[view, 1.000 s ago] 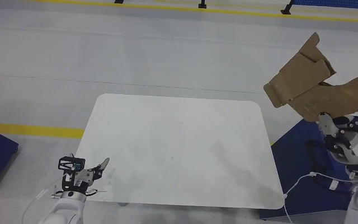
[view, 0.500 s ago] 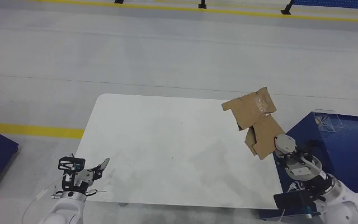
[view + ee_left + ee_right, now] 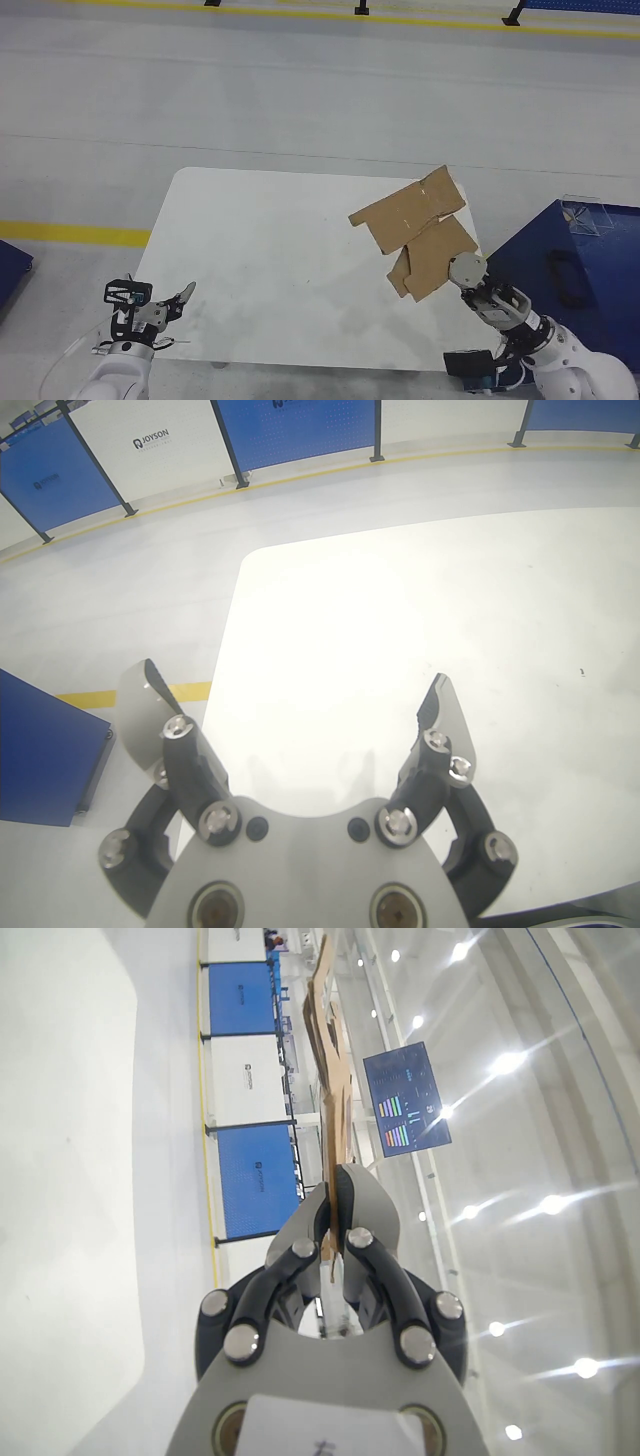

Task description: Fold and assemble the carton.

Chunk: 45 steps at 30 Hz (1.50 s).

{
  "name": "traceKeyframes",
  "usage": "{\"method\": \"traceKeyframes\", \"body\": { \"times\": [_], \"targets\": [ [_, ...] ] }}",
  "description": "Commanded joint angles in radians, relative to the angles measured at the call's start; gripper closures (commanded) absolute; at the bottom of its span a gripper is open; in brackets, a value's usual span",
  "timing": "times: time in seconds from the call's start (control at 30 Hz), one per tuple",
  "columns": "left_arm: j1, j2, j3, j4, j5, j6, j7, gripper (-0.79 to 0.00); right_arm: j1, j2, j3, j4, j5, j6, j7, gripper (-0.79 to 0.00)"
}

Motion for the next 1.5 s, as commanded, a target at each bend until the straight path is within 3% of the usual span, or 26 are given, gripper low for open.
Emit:
{"method": "traceKeyframes", "body": {
  "times": [0.0, 0.17, 0.27, 0.43, 0.6, 0.9, 1.23, 1.33, 1.47],
  "targets": [
    [0.000, 0.000, 0.000, 0.000, 0.000, 0.000, 0.000, -0.785, 0.041, 0.006, 0.056, 0.014, 0.265, -0.185, -0.003, 0.000],
    [0.000, 0.000, 0.000, 0.000, 0.000, 0.000, 0.000, -0.785, 0.121, 0.025, 0.156, 0.085, 0.703, -0.598, 0.028, 0.000],
    [0.000, 0.000, 0.000, 0.000, 0.000, 0.000, 0.000, -0.785, 0.167, 0.041, 0.153, 0.166, 0.958, -0.882, 0.103, 0.000],
    [0.000, 0.000, 0.000, 0.000, 0.000, 0.000, 0.000, -0.785, 0.145, 0.098, -0.016, 0.209, 1.278, -0.892, 0.332, 0.000],
    [0.000, 0.000, 0.000, 0.000, 0.000, 0.000, 0.000, -0.785, 0.112, 0.190, -0.221, 0.199, 1.661, -0.892, 0.636, 0.000],
    [0.000, 0.000, 0.000, 0.000, 0.000, 0.000, 0.000, -0.785, 0.137, 0.321, -0.384, 0.190, 2.310, -0.892, 1.189, 0.000],
    [0.000, 0.000, 0.000, 0.000, 0.000, 0.000, 0.000, -0.785, 0.144, 0.325, -0.375, 0.192, 2.321, -0.892, 1.208, 0.000],
    [0.000, 0.000, 0.000, 0.000, 0.000, 0.000, 0.000, -0.785, 0.129, 0.327, -0.399, 0.127, 2.500, -0.836, 1.212, 0.000],
    [0.000, 0.000, 0.000, 0.000, 0.000, 0.000, 0.000, -0.785, 0.106, 0.346, -0.433, 0.053, 2.951, -0.794, 1.344, 0.000]
  ]
}}
